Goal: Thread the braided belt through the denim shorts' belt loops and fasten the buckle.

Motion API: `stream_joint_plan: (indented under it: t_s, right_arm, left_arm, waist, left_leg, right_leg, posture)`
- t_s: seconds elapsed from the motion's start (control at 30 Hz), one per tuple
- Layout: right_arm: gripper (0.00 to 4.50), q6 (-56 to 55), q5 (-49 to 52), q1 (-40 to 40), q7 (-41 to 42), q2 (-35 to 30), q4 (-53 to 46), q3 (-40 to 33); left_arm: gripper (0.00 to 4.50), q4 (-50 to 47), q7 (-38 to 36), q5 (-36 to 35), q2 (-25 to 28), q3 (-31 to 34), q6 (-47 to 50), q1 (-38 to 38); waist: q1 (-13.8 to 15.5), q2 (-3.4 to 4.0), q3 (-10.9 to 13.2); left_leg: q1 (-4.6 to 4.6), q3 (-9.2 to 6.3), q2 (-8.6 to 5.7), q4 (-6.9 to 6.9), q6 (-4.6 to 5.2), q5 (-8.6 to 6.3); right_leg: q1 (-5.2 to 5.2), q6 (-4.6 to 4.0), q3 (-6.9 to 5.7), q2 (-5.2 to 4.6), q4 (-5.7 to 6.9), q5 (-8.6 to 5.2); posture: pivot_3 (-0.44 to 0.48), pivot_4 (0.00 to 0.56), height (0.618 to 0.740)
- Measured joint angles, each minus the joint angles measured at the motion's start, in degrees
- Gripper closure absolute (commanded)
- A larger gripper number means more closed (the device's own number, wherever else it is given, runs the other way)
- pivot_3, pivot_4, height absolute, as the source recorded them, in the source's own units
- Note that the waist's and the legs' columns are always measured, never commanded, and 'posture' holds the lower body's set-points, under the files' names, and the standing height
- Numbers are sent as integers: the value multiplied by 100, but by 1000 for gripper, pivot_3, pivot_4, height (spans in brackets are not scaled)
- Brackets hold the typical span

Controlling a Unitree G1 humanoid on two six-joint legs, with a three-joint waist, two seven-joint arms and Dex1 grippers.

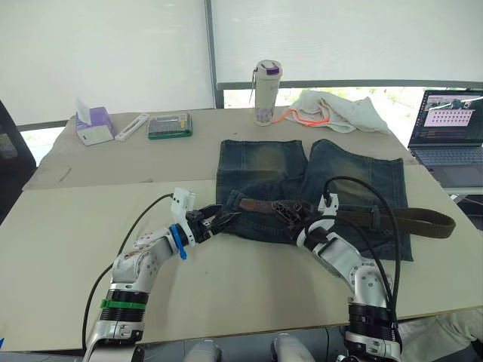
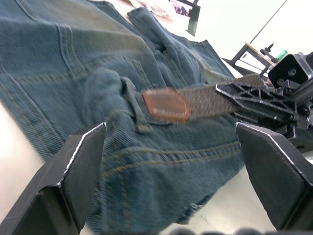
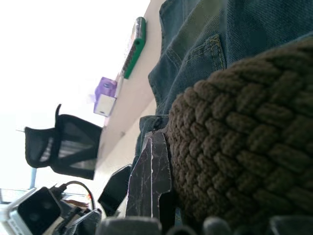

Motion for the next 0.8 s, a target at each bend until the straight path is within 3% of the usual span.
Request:
stream_joint_plan:
  t_s: [0.37,0.5,0.8]
  right_arm:
    - [4500,-7,-134,-70,-46,-90,17,-98]
    - [4500,-39,654,-69,-392,131,0,-555]
    - [4500,-209,1857,35,-1125,161,-242,-723]
  left_arm:
    - [35,0,-8,11,-109,-63,1,41]
    - [35,55,-61,18,-145,-104,-28,37]
    - [35,158,-101,136,-329,-256,-76,-35]
  waist:
    - [0,0,0]
    - [20,0,0]
    - [70,0,0]
  left_leg:
    - [0,1,-2,1,0,0]
    - [-1,-1,-5,1,0,0]
    - [-4,1,-6,2,0,0]
  right_leg:
    - [1,-1,0,-1,0,0]
    - [1,0,1,-6,0,0]
    - [1,0,1,-8,-2,0]
  posture:
    - [0,150,740]
    - [0,150,740]
    - [0,150,740]
